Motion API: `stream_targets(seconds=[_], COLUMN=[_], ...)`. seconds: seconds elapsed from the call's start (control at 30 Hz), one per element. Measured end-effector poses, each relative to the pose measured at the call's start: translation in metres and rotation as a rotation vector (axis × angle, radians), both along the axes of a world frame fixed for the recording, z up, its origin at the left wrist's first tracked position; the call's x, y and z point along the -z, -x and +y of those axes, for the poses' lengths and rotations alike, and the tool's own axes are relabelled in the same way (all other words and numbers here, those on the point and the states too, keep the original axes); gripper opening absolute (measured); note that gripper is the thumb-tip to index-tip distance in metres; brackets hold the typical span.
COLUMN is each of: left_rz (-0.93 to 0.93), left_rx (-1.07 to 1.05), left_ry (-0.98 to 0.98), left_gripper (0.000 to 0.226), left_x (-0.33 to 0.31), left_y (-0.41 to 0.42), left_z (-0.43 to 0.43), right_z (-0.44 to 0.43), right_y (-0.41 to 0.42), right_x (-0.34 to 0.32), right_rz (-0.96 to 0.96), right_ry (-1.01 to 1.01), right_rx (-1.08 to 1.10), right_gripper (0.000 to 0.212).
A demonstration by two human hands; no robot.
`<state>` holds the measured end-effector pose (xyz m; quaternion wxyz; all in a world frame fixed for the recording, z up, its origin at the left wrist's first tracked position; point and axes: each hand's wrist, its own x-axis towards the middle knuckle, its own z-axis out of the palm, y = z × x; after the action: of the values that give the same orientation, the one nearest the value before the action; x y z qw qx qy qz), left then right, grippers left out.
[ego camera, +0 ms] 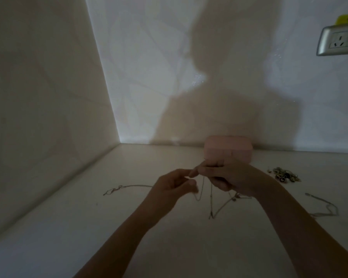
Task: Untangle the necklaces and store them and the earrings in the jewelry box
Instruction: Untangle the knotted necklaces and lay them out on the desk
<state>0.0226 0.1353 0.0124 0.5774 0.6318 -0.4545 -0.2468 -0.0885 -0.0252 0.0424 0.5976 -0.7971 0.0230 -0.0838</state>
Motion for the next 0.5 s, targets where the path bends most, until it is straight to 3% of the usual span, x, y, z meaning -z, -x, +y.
stream_targets(seconds=[0.3,0.5], left_rz=[0.055,0.100], left_rx=[-0.388,-0.389], left_ry=[0.011,-0.063], left_gripper=[0.027,0.026], left_x=[0.004,0.007], left_y=[-0.036,-0.045], left_z=[0.013,0.017], right_z=[0.002,0.018], right_y=[0.007,0.005], right_x=[-0.014,-0.028], right_rz=[0.066,0.110], right_ry=[-0.128,-0.051], right_rx=[-0.061,-0.115], right_gripper=[0.022,0.023])
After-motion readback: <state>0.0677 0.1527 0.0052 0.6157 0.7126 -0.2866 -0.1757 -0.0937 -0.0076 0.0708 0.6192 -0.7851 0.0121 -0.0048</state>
